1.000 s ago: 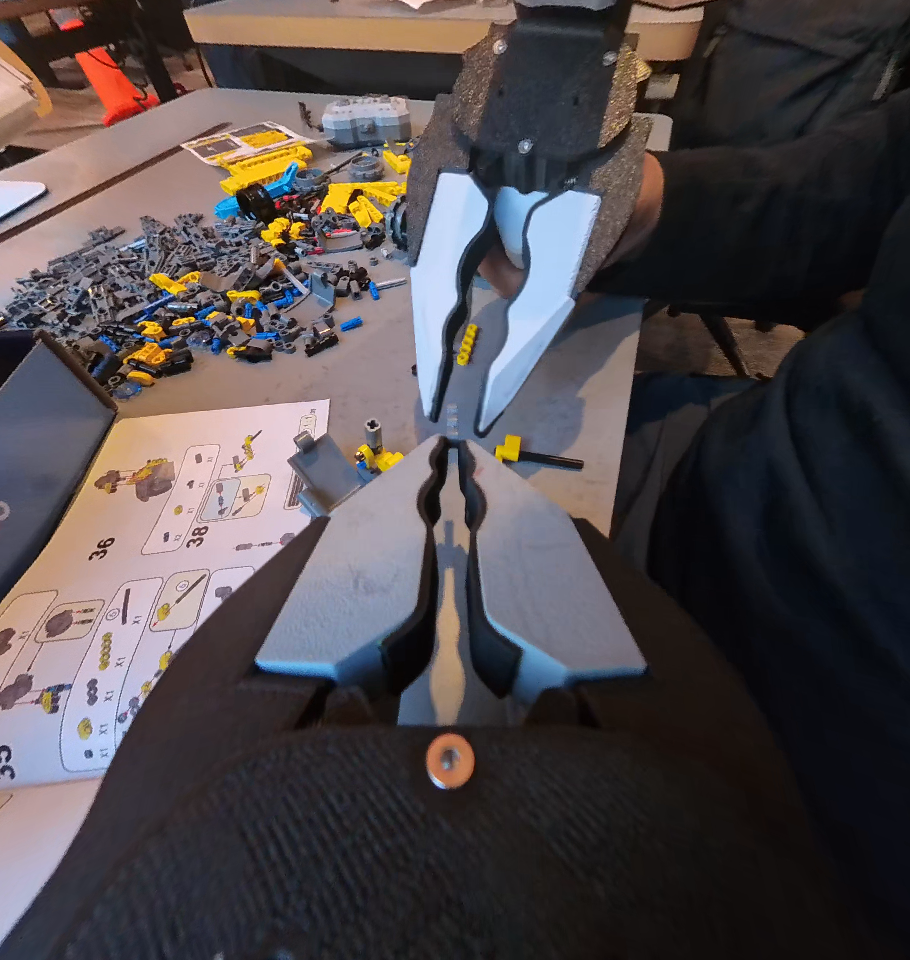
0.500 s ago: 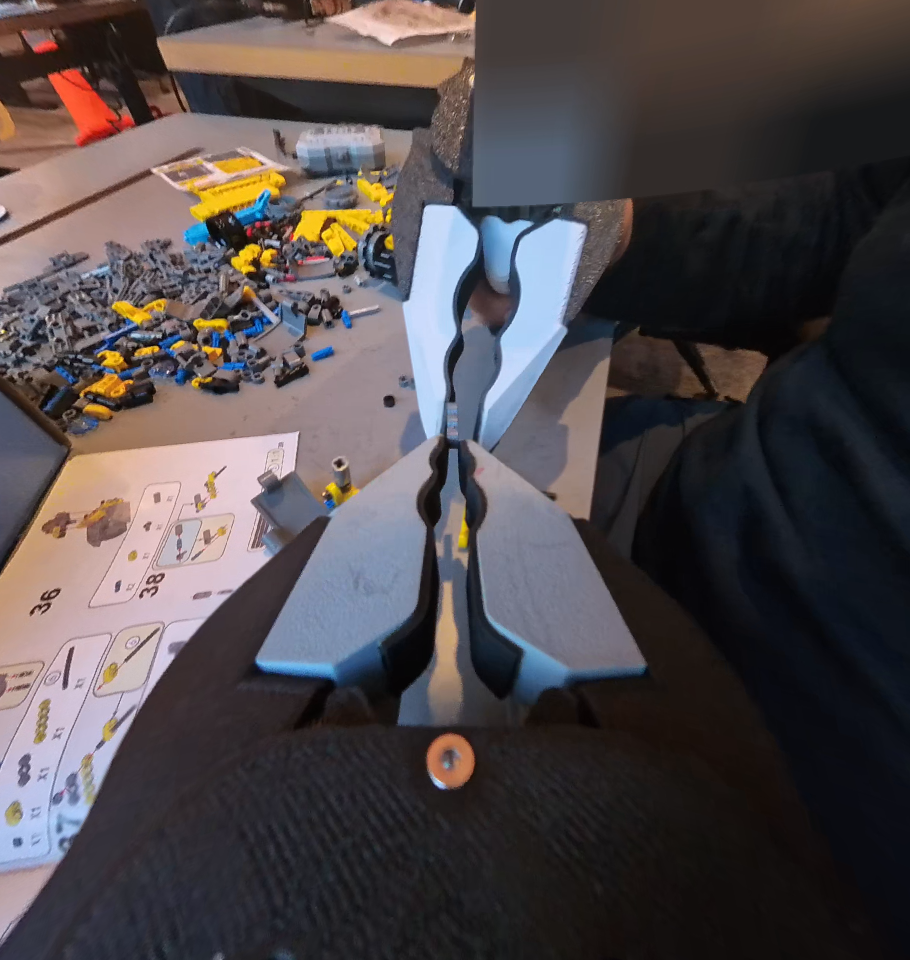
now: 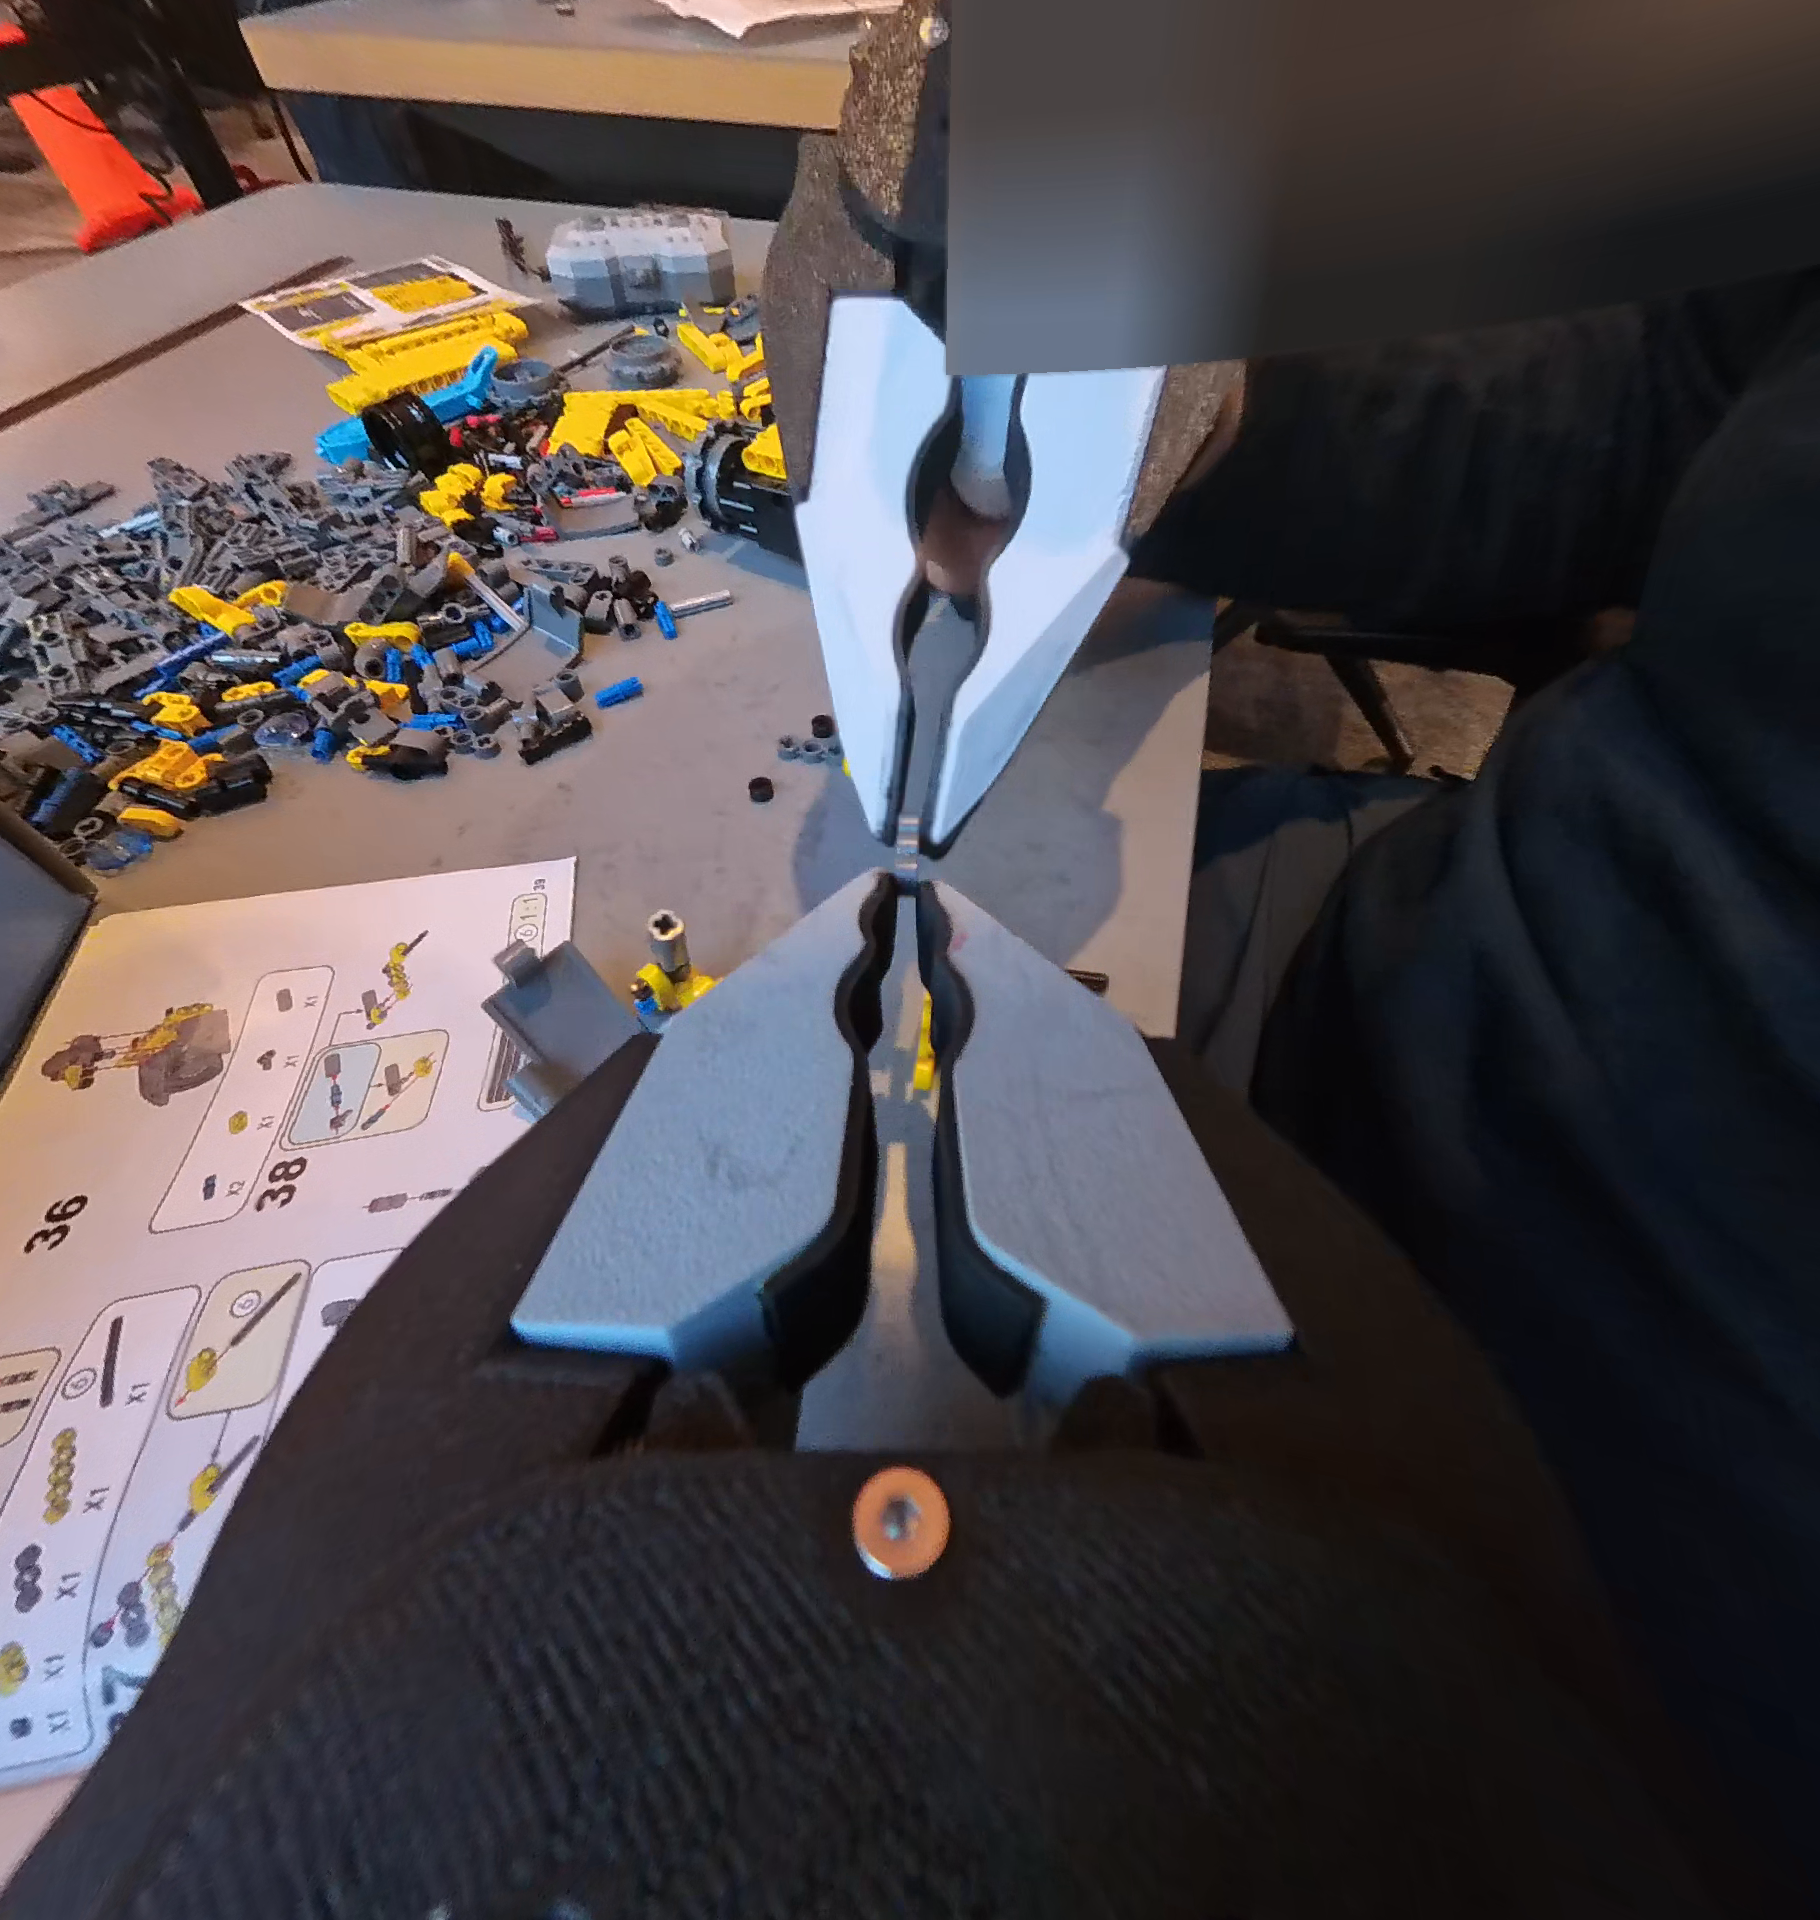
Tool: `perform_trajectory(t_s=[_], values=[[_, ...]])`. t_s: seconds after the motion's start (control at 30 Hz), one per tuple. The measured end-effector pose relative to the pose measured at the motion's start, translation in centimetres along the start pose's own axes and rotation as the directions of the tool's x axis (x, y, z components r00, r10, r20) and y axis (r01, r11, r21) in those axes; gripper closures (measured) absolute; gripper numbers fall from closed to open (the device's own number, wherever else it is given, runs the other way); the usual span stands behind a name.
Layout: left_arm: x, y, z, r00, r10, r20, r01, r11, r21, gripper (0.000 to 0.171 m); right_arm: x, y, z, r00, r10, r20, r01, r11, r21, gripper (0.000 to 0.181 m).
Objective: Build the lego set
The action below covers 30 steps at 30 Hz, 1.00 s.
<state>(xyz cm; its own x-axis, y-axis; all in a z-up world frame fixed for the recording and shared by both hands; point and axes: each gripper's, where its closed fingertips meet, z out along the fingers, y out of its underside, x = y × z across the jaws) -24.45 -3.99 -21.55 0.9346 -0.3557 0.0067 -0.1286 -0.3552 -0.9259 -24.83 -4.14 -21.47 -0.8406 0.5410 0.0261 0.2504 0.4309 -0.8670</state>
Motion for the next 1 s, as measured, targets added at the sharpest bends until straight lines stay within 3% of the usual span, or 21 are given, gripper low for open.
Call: perform_trajectory(t_s=[0.13,0.27,0.4,0.57,0.73,0.87,1.0], values=[[-0.1,0.3,0.2,1.0,-0.015,-0.002,0.015,1.0,-0.022,0.169,0.1,0.4,0.1,0.999,-0.039,-0.022,0.038,0.998,-0.052,0.178],[-0.7,1.7,1.0,1.0,-0.003,0.01,0.004,0.988,-0.157,0.158,0.7,2.4,0.4,1.0,-0.006,-0.029,0.002,0.988,-0.152,0.178],[-0.6,1.8,1.9,0.999,0.043,-0.028,-0.048,0.978,-0.203,0.169,0.5,2.8,0.5,1.0,-0.008,-0.001,0.007,0.986,-0.169,0.178],[-0.6,3.0,2.4,0.997,0.022,-0.07,-0.04,0.959,-0.281,0.163,0.3,3.6,1.0,1.0,-0.021,0.012,0.023,0.977,-0.213,0.178],[-0.2,3.8,2.6,0.992,0.004,-0.123,-0.045,0.941,-0.335,0.169,0.3,4.2,1.2,1.0,-0.009,0.011,0.012,0.965,-0.261,0.177],[-0.7,5.1,2.6,0.992,0.018,-0.125,-0.069,0.905,-0.419,0.169,-0.1,4.9,0.3,1.0,0.016,0.015,-0.01,0.952,-0.305,0.141],[-0.5,5.3,2.6,0.989,0.006,-0.151,-0.073,0.892,-0.447,0.169,-1.5,4.9,0.4,0.998,0.036,0.041,-0.022,0.956,-0.291,0.124]])
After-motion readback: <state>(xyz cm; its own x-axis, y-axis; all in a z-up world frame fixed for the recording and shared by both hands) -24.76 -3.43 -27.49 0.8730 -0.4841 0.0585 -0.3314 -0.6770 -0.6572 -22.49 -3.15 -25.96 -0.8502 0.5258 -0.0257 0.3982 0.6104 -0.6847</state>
